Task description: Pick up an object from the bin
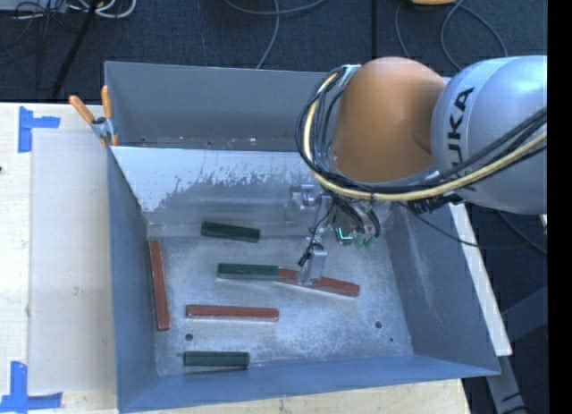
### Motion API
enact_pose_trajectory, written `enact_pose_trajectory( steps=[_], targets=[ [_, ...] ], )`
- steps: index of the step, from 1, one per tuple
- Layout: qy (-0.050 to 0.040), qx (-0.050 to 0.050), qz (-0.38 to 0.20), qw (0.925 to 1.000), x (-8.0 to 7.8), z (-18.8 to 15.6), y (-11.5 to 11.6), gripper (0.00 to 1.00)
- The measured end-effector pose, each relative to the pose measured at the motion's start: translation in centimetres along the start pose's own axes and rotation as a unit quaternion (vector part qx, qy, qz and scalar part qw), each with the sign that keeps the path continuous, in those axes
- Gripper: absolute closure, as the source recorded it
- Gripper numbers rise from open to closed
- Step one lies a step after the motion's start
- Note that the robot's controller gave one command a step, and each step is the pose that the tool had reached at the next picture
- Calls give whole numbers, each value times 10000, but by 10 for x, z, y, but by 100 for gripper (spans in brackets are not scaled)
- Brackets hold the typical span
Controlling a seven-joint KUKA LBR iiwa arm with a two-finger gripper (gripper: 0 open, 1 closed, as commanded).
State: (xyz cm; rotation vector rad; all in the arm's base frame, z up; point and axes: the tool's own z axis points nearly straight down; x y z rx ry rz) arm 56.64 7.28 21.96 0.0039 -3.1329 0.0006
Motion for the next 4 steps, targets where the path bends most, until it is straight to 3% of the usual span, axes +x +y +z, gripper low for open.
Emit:
enact_pose_trajectory(
  steps=[1,2,3,4],
  targets=[
    [2,1,-895,9960,23,128,49,0],
    [-32,-6,-816,9967,57,152,102,0],
    [-39,-2,-779,9970,55,150,99,100],
    [-70,-2,-745,9972,81,39,75,100]
  ],
)
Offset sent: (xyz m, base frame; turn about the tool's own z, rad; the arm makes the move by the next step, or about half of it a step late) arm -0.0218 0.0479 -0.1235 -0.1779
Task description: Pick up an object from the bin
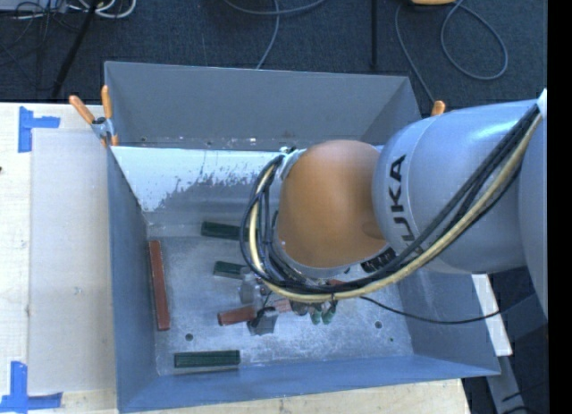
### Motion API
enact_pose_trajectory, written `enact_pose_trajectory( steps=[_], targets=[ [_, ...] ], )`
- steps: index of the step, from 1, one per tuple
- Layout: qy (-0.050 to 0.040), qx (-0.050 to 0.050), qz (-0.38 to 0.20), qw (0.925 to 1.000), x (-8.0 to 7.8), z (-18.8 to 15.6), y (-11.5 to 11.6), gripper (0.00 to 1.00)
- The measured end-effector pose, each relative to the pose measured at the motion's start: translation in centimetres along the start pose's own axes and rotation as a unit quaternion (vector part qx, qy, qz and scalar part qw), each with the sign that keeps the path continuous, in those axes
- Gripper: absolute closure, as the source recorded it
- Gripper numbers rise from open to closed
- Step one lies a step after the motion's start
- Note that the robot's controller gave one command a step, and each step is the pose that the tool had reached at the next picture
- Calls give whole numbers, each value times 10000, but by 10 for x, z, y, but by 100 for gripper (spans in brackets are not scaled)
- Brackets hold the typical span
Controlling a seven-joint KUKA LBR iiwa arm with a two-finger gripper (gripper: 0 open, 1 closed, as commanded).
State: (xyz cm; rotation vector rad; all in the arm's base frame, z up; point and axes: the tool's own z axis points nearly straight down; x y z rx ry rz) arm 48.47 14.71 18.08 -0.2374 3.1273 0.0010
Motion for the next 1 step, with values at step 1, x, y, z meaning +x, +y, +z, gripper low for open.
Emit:
enact_pose_trajectory(
  steps=[1],
  targets=[
    [-6,-11,-51,10000,-35,-39,32,100]
  ],
)
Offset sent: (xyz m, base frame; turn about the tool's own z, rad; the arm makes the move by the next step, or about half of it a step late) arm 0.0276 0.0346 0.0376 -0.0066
